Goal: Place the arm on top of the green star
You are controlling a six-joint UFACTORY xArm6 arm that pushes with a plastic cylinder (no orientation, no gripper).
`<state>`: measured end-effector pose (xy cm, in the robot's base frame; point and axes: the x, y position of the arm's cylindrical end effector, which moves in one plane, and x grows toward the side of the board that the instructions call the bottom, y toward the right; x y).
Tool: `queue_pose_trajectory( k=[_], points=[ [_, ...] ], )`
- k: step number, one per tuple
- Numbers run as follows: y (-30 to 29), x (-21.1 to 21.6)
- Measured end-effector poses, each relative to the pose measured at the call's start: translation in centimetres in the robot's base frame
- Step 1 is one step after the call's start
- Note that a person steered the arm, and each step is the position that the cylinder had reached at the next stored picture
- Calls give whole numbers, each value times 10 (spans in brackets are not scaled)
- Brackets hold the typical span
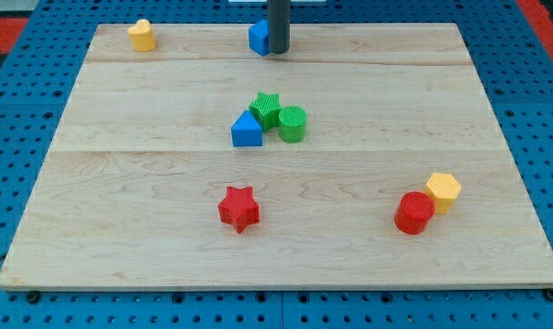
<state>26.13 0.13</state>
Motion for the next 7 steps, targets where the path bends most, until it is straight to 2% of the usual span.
queue_pose_trajectory(
  k=[1,2,4,5,7],
  points=[
    [33,42],
    [55,43],
    [62,43],
    [58,43],
    [-6,59]
  ],
)
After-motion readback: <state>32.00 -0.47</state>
